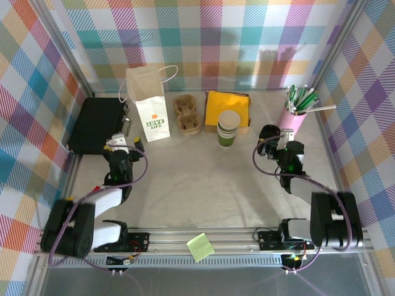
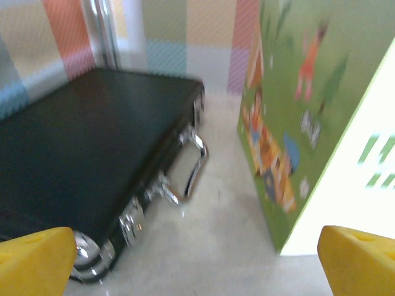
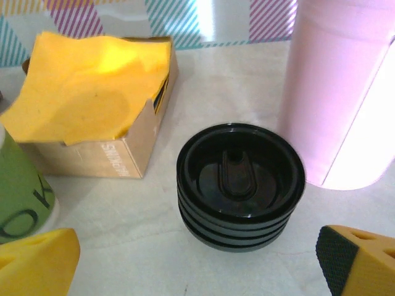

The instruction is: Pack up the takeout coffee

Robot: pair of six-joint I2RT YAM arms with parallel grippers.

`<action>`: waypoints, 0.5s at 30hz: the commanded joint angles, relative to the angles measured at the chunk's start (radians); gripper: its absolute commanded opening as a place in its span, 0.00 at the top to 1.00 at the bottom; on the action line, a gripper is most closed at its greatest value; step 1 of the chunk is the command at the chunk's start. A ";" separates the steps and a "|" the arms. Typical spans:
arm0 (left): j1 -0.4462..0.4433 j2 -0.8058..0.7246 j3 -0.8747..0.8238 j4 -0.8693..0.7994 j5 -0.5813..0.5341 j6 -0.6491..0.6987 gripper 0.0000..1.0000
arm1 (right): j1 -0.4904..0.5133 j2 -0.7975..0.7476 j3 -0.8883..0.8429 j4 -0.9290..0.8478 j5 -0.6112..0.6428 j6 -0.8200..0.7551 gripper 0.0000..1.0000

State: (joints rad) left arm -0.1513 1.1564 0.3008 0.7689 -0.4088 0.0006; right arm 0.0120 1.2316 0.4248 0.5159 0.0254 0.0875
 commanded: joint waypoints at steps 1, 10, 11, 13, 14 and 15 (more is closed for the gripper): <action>-0.028 -0.198 0.027 -0.227 -0.071 -0.053 0.00 | -0.007 -0.130 0.174 -0.457 0.043 0.198 0.01; -0.047 -0.393 0.401 -1.071 -0.024 -0.411 0.00 | 0.088 -0.196 0.560 -1.019 -0.197 0.473 0.01; -0.047 -0.367 0.456 -1.132 0.036 -0.409 0.00 | 0.124 -0.155 0.630 -1.084 -0.173 0.472 0.01; -0.047 -0.313 0.548 -1.208 0.127 -0.421 0.00 | 0.197 -0.068 0.762 -1.197 -0.104 0.470 0.01; -0.048 -0.290 0.581 -1.232 0.185 -0.421 0.00 | 0.229 -0.024 0.819 -1.242 -0.079 0.469 0.01; -0.048 -0.266 0.615 -1.259 0.232 -0.419 0.00 | 0.264 0.034 0.887 -1.288 -0.052 0.469 0.00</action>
State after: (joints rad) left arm -0.1894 0.8410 0.8444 -0.2340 -0.3431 -0.3557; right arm 0.2092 1.1690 1.1873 -0.5247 -0.0834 0.5175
